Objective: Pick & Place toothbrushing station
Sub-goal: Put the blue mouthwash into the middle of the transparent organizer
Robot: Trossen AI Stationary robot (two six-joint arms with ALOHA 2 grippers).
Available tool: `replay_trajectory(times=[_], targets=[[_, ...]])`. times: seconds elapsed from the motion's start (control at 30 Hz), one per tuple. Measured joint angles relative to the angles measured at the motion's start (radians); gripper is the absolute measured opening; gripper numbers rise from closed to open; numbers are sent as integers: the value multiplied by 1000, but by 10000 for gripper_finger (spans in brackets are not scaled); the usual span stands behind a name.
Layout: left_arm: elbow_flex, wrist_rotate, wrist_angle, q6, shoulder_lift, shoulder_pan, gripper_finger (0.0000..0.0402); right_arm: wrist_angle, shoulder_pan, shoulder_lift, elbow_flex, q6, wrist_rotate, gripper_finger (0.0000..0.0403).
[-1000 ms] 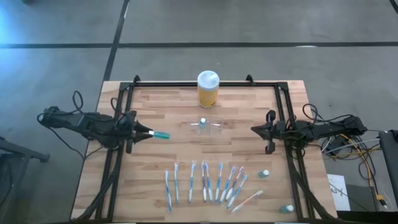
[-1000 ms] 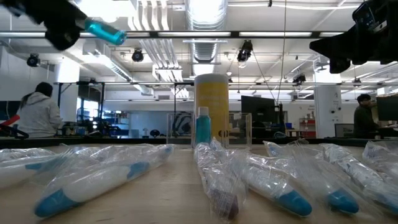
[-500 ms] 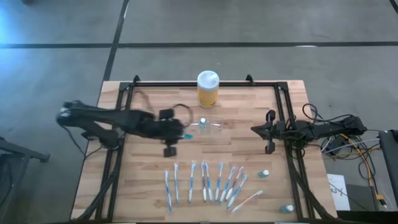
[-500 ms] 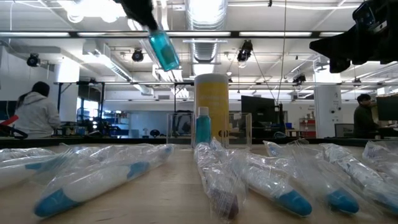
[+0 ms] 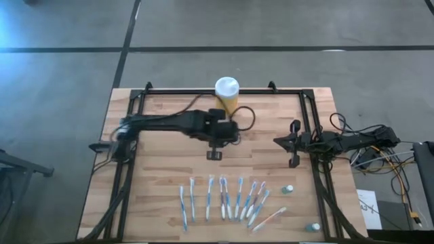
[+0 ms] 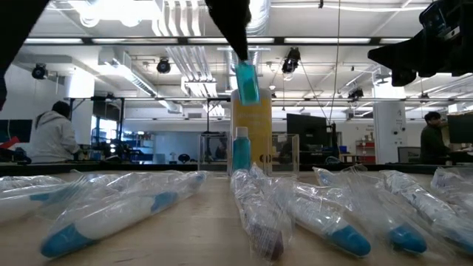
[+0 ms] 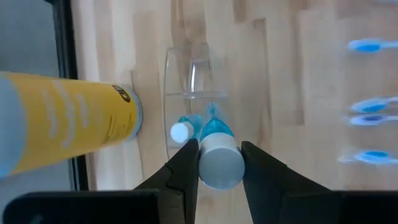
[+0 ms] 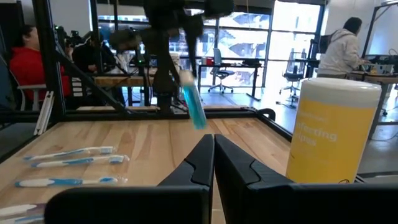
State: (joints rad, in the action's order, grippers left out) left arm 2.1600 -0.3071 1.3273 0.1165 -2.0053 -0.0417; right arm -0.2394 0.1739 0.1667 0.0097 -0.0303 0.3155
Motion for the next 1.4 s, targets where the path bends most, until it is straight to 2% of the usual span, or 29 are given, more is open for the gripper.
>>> replay_trajectory(times=[0.13, 0.27, 0.6, 0.73, 1.4], targets=[[69, 2, 45, 36, -56, 26, 98, 0, 0, 0, 0, -3, 0, 8], [79, 4, 54, 44, -91, 47, 98, 0, 0, 0, 0, -8, 0, 8], [27, 23, 21, 23, -94, 85, 98, -3, 0, -1, 0, -7, 0, 8], [22, 64, 14, 21, -93, 97, 98, -3, 0, -1, 0, -6, 0, 8], [-151, 137, -105, 35, -92, 140, 98, -4, 0, -1, 0, -7, 0, 8]])
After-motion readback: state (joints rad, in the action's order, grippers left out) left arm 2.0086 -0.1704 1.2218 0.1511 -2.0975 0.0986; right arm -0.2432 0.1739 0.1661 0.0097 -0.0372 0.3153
